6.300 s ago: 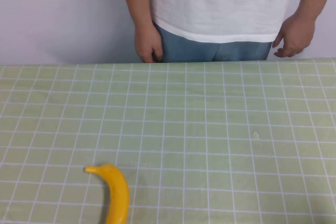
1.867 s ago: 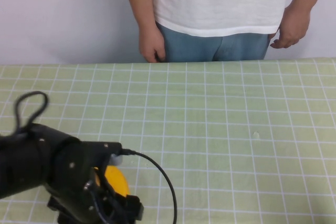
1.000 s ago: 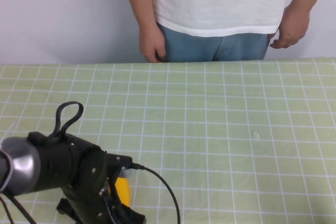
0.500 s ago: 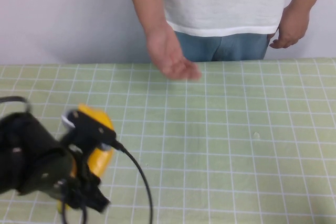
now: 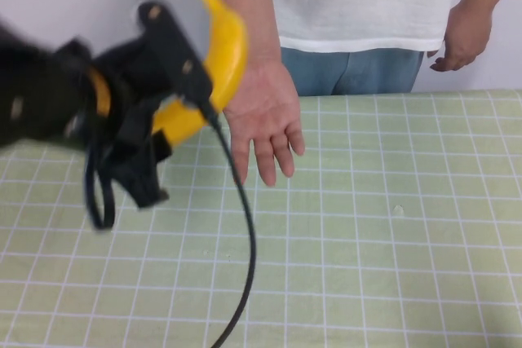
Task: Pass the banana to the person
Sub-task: Hand the grabbed banana to the person
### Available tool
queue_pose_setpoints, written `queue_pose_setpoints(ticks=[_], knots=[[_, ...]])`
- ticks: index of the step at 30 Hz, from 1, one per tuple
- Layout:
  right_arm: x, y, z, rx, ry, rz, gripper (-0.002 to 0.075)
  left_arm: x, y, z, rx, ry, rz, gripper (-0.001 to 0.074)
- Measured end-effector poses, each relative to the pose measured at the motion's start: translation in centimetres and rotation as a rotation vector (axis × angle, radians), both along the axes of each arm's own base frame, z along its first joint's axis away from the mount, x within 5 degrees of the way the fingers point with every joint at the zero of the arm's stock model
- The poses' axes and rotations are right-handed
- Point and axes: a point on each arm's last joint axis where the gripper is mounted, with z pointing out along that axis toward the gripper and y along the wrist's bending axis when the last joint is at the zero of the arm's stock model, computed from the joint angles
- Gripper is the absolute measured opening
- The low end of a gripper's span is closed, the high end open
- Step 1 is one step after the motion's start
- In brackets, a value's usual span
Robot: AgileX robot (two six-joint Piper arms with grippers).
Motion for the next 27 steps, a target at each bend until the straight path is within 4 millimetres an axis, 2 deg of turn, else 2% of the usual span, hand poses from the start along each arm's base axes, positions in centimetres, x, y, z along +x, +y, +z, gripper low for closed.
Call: queue_pose_setpoints(ticks=[4,7,11,16,19,23,25,27], knots=[[0.0,0.0,0.0,0.000,0.000,0.000,-0.0007,1.2,-1.6,1.9,0.060,0.027,-0.143,0.0265],[0.0,0.0,0.0,0.000,0.000,0.000,-0.0007,2.4,-3.1,1.8,0.120,0.077,-0.244,0.0265],[0.0,0.0,0.0,0.000,0.000,0.000,-0.0007,4.6,-4.9,0.5,0.197,0.143,-0.299,0.0265],[0.0,0.0,0.0,0.000,0.000,0.000,-0.0007,7.5,-6.7,-2.6,0.266,0.194,-0.274,0.0265],[0.0,0.0,0.0,0.000,0.000,0.000,-0.0007,8.1,-7.1,-3.7,0.286,0.206,-0.268,0.0265],[0.0,-0.1,0.0,-0.018,0.002,-0.001,-0.0007,8.3,-7.3,-3.8,0.251,0.208,-0.234,0.0269],[0.0,-0.1,0.0,-0.028,0.003,-0.001,-0.0007,8.2,-7.4,-3.8,0.213,0.221,-0.186,0.0340],[0.0,-0.1,0.0,-0.038,0.004,-0.002,-0.0007,8.2,-7.5,-3.7,0.174,0.231,-0.124,0.0465]])
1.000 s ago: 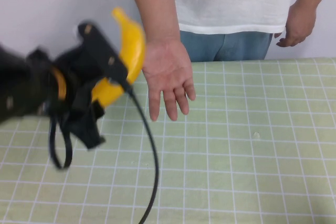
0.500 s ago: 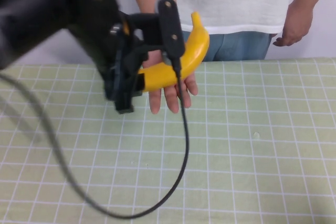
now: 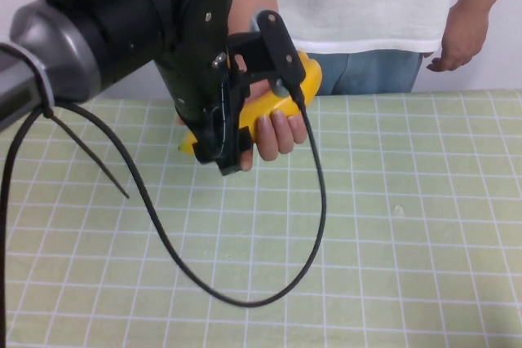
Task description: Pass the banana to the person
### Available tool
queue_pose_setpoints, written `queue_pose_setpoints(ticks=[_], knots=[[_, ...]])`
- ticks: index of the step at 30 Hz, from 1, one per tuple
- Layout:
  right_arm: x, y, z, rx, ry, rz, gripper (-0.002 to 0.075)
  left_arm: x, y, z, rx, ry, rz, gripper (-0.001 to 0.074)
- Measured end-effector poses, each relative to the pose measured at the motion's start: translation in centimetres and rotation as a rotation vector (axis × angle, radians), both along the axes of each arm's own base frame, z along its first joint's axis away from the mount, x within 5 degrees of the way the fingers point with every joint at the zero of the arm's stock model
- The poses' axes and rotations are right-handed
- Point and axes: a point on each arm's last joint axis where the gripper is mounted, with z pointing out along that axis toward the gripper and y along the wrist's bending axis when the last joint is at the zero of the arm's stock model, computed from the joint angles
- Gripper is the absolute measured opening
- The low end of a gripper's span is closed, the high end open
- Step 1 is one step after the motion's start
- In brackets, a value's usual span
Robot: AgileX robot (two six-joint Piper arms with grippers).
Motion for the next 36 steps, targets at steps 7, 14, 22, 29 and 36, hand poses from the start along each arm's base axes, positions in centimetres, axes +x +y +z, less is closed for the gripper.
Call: queue_pose_setpoints(ticks=[7,14,22,29,36], knots=[[0.0,0.0,0.0,-0.004,0.000,0.000,-0.0007,-1.1,0.9,2.5,-0.101,-0.025,0.155,0.0459],[0.0,0.0,0.0,-0.004,-0.001,0.000,-0.0007,-5.1,4.2,8.2,-0.205,-0.092,0.224,0.0200],[0.0,0.0,0.0,-0.006,-0.001,0.000,-0.0007,-11.5,9.6,9.5,-0.316,-0.140,0.337,0.0113],[0.0,0.0,0.0,-0.007,-0.001,0.000,-0.0007,-16.3,12.9,3.9,-0.363,-0.054,0.438,0.0009],[0.0,0.0,0.0,-0.007,-0.001,0.000,-0.0007,-19.8,15.0,-0.4,-0.504,-0.004,0.524,0.0000]])
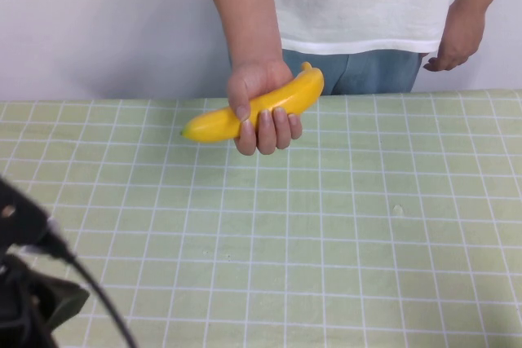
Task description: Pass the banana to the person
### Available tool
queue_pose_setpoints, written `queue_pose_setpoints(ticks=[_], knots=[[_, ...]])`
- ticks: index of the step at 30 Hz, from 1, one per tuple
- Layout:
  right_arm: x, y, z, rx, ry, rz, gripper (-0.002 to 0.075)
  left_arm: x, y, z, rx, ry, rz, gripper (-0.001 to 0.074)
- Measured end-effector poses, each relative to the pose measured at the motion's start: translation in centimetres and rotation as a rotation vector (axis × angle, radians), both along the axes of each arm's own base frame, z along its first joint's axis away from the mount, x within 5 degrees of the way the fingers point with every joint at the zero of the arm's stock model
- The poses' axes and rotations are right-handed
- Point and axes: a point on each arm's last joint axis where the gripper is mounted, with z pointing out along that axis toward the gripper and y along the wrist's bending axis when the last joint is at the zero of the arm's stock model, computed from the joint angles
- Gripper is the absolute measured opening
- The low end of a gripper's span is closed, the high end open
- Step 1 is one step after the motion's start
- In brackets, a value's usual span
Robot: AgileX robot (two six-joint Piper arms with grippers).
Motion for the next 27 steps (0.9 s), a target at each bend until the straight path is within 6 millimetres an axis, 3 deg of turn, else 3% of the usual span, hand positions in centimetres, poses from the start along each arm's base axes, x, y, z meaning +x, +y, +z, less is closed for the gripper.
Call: queue_pose_setpoints(ticks=[6,27], knots=[[0.0,0.0,0.0,0.000,0.000,0.000,-0.0007,-1.4,1.1,0.0,-0.059,-0.037,0.024,-0.0001],[0.0,0.0,0.0,0.000,0.000,0.000,-0.0007,-0.7,1.6,0.7,-0.035,-0.168,0.045,-0.0001]])
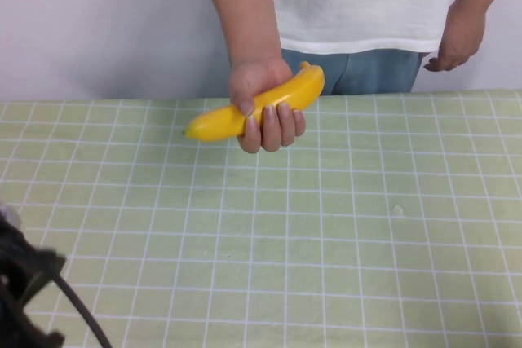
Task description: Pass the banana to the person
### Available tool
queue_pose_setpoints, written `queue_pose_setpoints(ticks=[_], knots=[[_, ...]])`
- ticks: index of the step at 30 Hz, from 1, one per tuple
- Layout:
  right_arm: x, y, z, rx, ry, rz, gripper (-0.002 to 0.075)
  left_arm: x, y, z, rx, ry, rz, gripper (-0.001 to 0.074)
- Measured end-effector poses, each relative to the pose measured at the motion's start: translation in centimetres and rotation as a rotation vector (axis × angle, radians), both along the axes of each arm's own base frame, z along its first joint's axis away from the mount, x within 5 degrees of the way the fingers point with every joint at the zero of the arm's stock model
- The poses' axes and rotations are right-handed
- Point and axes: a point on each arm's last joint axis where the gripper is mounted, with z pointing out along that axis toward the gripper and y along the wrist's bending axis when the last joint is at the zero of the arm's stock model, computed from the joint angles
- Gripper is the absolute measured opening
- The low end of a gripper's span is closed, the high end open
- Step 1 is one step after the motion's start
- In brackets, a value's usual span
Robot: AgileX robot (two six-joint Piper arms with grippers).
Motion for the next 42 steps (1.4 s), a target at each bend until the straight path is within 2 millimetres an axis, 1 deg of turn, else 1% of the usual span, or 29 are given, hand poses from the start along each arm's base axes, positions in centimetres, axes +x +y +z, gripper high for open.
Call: queue_pose_setpoints(ticks=[4,8,10,12,18,19,21,24,28,31,33,38,42], knots=[[0.0,0.0,0.0,0.000,0.000,0.000,-0.0007,0.2,0.0,1.4,-0.101,-0.149,0.005,-0.0001],[0.0,0.0,0.0,0.000,0.000,0.000,-0.0007,-0.5,0.3,2.9,-0.221,-0.317,-0.027,-0.0001],[0.0,0.0,0.0,0.000,0.000,0.000,-0.0007,-0.8,0.7,2.9,-0.250,-0.385,-0.037,-0.0002],[0.0,0.0,0.0,0.000,0.000,0.000,-0.0007,-1.0,1.0,2.4,-0.263,-0.432,-0.036,-0.0002],[0.0,0.0,0.0,0.000,0.000,0.000,-0.0007,-1.5,2.3,-0.2,-0.316,-0.526,0.037,-0.0002],[0.0,0.0,0.0,0.000,0.000,0.000,-0.0007,-1.6,2.5,-1.0,-0.324,-0.531,0.063,-0.0002],[0.0,0.0,0.0,0.000,0.000,0.000,-0.0007,-2.1,3.1,-2.3,-0.331,-0.547,0.102,-0.0002],[0.0,0.0,0.0,0.000,0.000,0.000,-0.0007,-3.3,4.0,-4.4,-0.332,-0.587,0.140,-0.0002],[0.0,0.0,0.0,0.000,0.000,0.000,-0.0007,-4.4,4.7,-8.0,-0.329,-0.603,0.193,-0.0002],[0.0,0.0,0.0,0.000,0.000,0.000,-0.0007,-4.8,4.9,-11.1,-0.343,-0.571,0.227,-0.0002],[0.0,0.0,0.0,0.000,0.000,0.000,-0.0008,-4.9,5.0,-12.7,-0.366,-0.542,0.250,-0.0002],[0.0,0.0,0.0,0.000,0.000,0.000,-0.0007,-5.2,5.0,-14.2,-0.362,-0.408,0.284,-0.0003],[0.0,0.0,0.0,0.000,0.000,0.000,-0.0007,-5.2,5.0,-14.4,-0.364,-0.390,0.290,-0.0003]])
